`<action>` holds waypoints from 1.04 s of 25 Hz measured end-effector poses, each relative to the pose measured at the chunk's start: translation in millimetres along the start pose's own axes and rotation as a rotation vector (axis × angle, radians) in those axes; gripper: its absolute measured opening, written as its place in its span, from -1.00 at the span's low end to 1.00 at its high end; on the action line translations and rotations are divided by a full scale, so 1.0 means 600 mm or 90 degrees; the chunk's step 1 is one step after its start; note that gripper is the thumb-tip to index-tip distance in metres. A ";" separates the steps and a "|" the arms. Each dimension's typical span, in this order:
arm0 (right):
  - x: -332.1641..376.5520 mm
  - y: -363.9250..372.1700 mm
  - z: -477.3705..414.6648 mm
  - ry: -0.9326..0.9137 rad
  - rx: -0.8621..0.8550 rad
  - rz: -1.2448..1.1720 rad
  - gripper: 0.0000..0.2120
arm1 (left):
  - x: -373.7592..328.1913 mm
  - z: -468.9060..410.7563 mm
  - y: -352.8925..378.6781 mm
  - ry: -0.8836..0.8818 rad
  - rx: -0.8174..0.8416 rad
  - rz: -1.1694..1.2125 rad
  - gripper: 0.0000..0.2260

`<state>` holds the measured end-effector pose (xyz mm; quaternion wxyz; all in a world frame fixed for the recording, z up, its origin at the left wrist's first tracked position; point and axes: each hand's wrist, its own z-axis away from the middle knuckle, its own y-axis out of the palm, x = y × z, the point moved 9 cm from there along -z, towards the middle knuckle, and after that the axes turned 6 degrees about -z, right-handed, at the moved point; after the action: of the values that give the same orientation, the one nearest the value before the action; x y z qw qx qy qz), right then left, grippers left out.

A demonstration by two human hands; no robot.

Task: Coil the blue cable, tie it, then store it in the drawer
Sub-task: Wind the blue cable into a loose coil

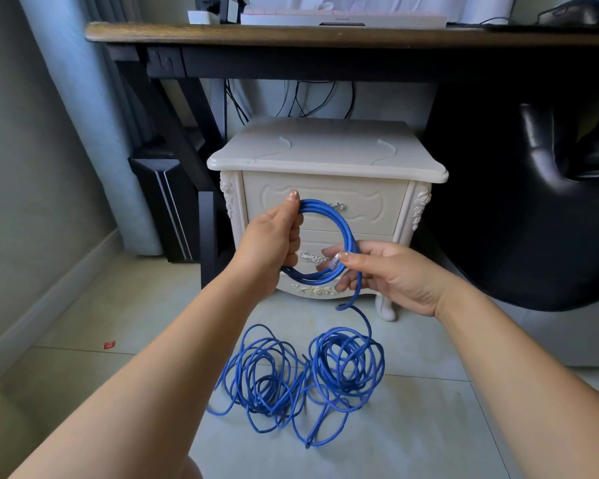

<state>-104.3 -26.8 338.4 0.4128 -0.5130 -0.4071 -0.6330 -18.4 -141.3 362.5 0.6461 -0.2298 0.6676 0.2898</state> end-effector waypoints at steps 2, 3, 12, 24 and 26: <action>0.000 -0.004 -0.002 -0.009 -0.029 -0.019 -0.75 | -0.002 0.002 0.000 0.014 -0.033 0.014 -0.61; -0.003 -0.004 -0.004 -0.006 -0.044 -0.050 -0.77 | -0.003 0.003 -0.001 0.021 -0.053 0.027 -0.61; 0.019 0.016 -0.009 -0.103 -0.072 -0.411 -0.72 | 0.016 0.002 0.026 -0.013 -0.074 0.223 -0.62; 0.027 -0.021 -0.005 -0.067 -0.165 0.279 -0.82 | 0.014 0.019 0.054 0.025 0.194 -0.281 -0.77; 0.028 -0.025 -0.008 -0.070 -0.183 0.328 -0.86 | 0.013 0.015 0.061 0.067 0.172 -0.350 -0.77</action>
<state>-121.8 -28.0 353.0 0.4605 -0.6861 -0.1911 -0.5298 -37.0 -108.2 357.8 0.6897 -0.3280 0.6455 0.0005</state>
